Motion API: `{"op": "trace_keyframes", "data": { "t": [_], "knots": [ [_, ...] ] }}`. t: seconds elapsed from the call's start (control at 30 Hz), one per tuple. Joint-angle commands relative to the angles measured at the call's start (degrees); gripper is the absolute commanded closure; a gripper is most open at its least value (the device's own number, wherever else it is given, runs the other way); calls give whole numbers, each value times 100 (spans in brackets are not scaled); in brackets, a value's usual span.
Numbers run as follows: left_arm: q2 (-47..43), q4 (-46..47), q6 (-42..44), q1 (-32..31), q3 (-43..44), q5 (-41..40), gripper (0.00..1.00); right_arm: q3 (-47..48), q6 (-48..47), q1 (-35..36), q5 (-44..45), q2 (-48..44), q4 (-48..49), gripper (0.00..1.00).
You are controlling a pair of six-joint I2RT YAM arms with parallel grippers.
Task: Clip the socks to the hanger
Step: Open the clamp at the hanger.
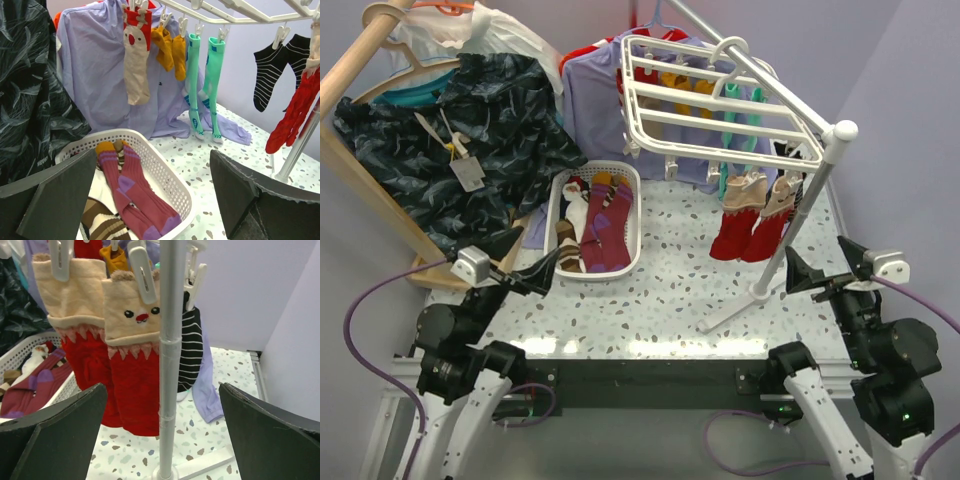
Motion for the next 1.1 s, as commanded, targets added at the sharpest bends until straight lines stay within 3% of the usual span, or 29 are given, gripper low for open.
{"op": "trace_keyframes", "data": {
  "t": [0.0,0.37,0.6,0.87,1.07],
  "knots": [
    [463,487,-203,-47,-33,257,0,448,146,-3,-625,455,-139,1],
    [2230,777,-493,-127,653,1267,0,2117,595,-3,-3638,2221,-561,1],
    [2608,1050,-572,-205,1012,1216,0,2829,885,-3,-3860,3416,-492,1],
    [3671,1189,-906,-399,1769,1400,0,3137,1386,137,-3343,3954,405,1],
    [4006,1674,-1065,-671,1962,1216,0,3208,1132,1488,-2158,4313,555,1]
  ]
}}
